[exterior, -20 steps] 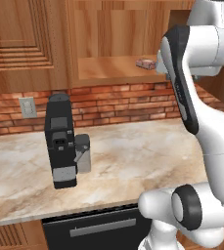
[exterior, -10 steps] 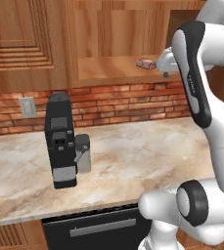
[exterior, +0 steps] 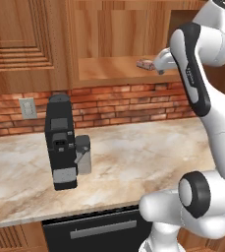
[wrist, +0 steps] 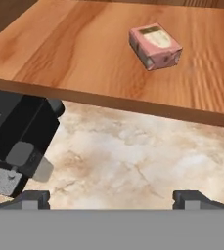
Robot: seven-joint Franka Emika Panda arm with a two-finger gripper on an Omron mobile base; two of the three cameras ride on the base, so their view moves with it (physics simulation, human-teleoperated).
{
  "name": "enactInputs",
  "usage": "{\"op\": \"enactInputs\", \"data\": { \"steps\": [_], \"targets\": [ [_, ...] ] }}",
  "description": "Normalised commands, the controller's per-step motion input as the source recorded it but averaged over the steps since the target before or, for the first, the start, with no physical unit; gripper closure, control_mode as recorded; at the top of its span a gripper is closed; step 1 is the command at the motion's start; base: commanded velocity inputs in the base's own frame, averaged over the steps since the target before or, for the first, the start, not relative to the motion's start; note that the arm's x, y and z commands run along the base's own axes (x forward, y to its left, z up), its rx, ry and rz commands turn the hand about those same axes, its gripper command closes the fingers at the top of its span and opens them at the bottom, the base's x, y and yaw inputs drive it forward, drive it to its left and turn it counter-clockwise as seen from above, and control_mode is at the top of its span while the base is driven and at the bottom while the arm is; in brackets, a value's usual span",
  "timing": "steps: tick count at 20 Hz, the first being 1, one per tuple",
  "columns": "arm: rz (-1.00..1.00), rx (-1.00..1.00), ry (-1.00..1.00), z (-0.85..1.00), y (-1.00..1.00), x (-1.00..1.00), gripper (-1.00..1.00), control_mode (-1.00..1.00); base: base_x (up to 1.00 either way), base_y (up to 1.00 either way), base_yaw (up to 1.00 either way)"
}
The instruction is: Open the cabinet. Pick the bar soap and place it next to the sink. Then close the cabinet.
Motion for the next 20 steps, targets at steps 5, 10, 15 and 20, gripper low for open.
{"op": "enactInputs", "data": {
  "steps": [5,10,15,20],
  "targets": [
    [0.05,0.0,0.0,0.0,0.0,0.47,-1.0,-1.0,0.0,0.0,0.0],
    [0.03,0.0,0.02,0.0,0.09,0.5,-1.0,-1.0,0.0,0.0,0.0],
    [0.02,-0.01,0.0,0.0,0.11,0.62,-1.0,-1.0,0.0,0.0,0.0],
    [0.0,-0.04,0.0,0.0,0.0,0.5,-1.0,-1.0,0.0,0.0,0.0]
  ]
}}
